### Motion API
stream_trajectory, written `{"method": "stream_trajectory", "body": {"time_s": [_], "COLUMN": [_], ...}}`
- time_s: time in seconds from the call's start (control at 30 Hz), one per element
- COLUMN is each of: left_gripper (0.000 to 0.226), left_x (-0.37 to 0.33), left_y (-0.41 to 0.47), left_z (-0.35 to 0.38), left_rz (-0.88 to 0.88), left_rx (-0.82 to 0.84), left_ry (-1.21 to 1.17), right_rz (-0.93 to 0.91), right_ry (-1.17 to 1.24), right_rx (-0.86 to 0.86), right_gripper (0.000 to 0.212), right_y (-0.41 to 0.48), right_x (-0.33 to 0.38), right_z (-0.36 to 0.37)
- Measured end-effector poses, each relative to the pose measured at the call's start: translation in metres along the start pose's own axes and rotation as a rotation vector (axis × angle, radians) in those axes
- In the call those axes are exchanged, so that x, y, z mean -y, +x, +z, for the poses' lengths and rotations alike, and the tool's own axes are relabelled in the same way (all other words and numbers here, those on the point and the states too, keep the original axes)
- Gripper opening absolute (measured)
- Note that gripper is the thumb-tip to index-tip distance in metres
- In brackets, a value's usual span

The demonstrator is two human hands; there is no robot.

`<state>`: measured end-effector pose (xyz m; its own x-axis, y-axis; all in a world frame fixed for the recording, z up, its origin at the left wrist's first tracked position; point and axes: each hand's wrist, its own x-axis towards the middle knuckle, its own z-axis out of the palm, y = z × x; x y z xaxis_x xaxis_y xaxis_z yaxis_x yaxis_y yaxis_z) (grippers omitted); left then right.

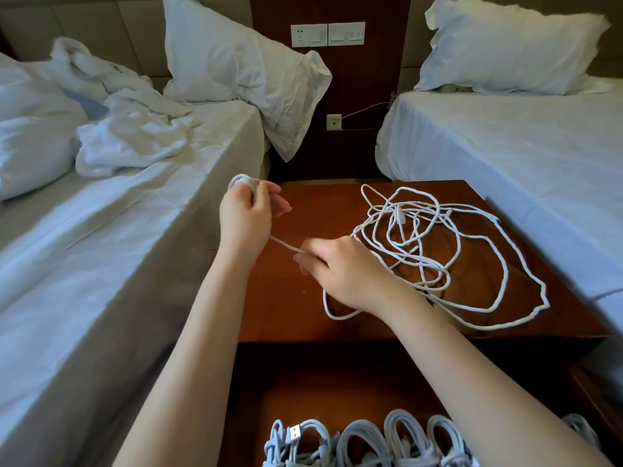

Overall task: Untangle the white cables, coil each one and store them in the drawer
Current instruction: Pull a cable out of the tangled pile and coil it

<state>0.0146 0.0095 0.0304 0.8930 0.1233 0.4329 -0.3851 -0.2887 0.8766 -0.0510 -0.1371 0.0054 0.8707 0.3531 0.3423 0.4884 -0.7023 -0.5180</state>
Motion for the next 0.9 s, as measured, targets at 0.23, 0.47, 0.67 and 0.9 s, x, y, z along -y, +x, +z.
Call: {"method": "stream_trajectory", "body": {"time_s": [0.23,0.47,0.67,0.9], "left_gripper": [0.037,0.062,0.032,0.030], "left_x": [-0.006,-0.010,-0.008,-0.009], "left_y": [-0.013,-0.016,-0.012,-0.011], "left_z": [0.010,0.005,-0.005,-0.013], "left_rz": [-0.091,-0.298,-0.335,-0.288], "left_rx": [0.508,0.935,1.161,1.316], "left_ry": [0.203,-0.058,-0.290,-0.345], "right_rz": [-0.056,-0.020,-0.014,-0.027], "right_ry": [-0.022,0.045,0.246,0.351], "right_rx": [-0.400,-0.360,-0.271,-0.152], "right_gripper": [0.017,0.006,0.012,0.023], "right_y": [0.001,0.002,0.001,0.000], "right_x": [-0.015,-0.024,-0.020,-0.020], "right_z": [-0.015,-0.014,-0.019,-0.024]}}
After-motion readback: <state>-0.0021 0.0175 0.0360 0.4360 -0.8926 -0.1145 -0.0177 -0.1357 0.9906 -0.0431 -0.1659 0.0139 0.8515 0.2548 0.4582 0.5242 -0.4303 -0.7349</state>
